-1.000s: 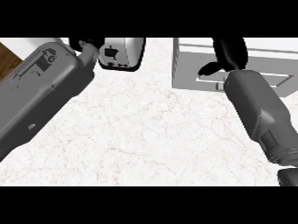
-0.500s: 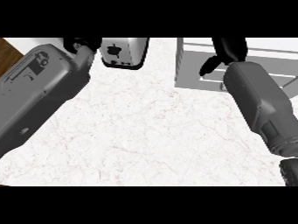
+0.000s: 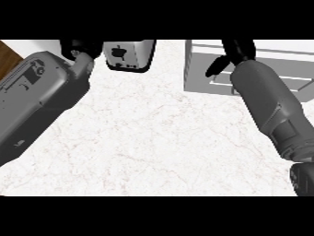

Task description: Pick up the can, place it into the drawer and close the drawer

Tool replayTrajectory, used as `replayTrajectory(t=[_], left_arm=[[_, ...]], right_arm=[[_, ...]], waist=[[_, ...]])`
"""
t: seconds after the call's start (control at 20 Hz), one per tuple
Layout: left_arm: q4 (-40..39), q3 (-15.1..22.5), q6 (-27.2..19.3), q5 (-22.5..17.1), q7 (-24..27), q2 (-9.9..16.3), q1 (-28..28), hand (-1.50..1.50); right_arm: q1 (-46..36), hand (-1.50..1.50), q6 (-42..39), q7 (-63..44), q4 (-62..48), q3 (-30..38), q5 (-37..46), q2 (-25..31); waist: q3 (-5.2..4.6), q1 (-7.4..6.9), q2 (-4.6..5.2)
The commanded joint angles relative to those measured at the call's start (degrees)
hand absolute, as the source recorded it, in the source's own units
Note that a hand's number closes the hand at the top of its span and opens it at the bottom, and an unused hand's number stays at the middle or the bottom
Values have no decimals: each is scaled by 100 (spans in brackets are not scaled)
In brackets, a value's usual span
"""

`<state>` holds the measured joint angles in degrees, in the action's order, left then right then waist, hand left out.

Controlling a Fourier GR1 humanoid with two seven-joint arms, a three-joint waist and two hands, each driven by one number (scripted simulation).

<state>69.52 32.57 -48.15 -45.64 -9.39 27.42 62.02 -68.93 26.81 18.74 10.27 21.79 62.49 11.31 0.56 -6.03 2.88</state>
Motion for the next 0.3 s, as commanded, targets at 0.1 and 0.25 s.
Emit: replayTrajectory(t=[0.1,0.25], left_arm=[[263,-69,79,-35,-188,221,-68,-150],[277,-10,-12,61,-139,105,-149,-150]], right_arm=[[-256,-150,-392,457,189,1116,-1217,-139],[-298,-150,-501,609,166,1230,-1324,-20]], waist=[[-26,-46,-119],[-35,-17,-77]])
